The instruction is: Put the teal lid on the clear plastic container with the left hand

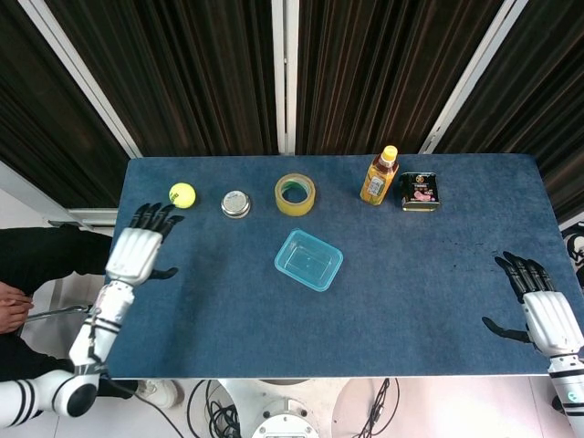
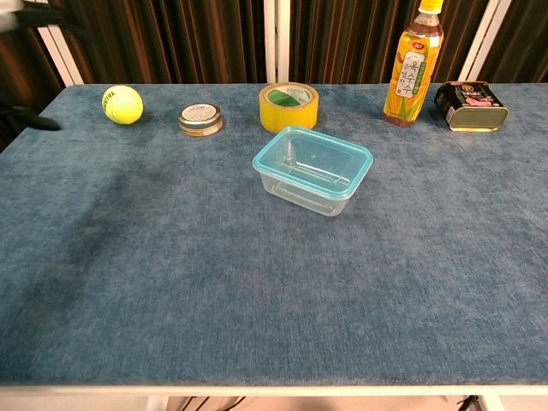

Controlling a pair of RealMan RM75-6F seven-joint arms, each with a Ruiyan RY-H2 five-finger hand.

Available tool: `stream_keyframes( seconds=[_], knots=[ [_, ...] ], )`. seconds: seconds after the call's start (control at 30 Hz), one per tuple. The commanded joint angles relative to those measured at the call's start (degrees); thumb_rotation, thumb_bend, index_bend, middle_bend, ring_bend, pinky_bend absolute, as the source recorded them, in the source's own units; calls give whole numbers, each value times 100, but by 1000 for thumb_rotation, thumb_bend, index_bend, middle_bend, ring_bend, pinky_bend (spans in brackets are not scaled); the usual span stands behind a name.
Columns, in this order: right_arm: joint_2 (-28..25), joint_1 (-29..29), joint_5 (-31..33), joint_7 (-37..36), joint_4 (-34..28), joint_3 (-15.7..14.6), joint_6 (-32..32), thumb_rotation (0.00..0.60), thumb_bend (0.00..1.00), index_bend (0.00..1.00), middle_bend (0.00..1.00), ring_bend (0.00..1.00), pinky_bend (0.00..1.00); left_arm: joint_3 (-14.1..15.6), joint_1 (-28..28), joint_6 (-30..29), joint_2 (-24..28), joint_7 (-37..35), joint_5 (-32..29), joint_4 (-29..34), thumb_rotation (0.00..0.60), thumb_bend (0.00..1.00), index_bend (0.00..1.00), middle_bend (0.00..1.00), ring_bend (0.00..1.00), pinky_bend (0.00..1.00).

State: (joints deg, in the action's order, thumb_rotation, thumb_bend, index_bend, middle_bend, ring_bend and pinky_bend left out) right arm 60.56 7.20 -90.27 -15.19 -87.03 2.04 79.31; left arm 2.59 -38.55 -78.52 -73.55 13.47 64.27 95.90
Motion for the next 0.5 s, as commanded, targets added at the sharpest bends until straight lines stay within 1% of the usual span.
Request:
stream_keyframes(
  seconds=[0.03,0.13,0.23,0.4,0.5],
  knots=[
    [32,37,-44,-19,41,-14,-20,600,110,0,0,0,0,360,844,-680,-97,-593,481,-585,600,28,174,87,0,1],
    [64,31,-99,2,52,-40,44,600,110,0,0,0,0,548,1374,-999,-126,-898,691,-893,600,28,178,99,0,0],
    [110,-30,-124,96,25,-63,175,600,111,0,0,0,0,688,1772,-1213,-71,-784,762,-888,600,28,179,99,0,0],
    [203,-143,-170,312,-60,-142,339,600,110,0,0,0,0,770,2291,-1598,-33,-924,1064,-758,600,28,179,99,0,0],
    [204,-191,-200,387,-128,-174,420,600,110,0,0,0,0,789,2535,-1791,-76,-830,1267,-771,600,28,179,99,0,0]
  ],
)
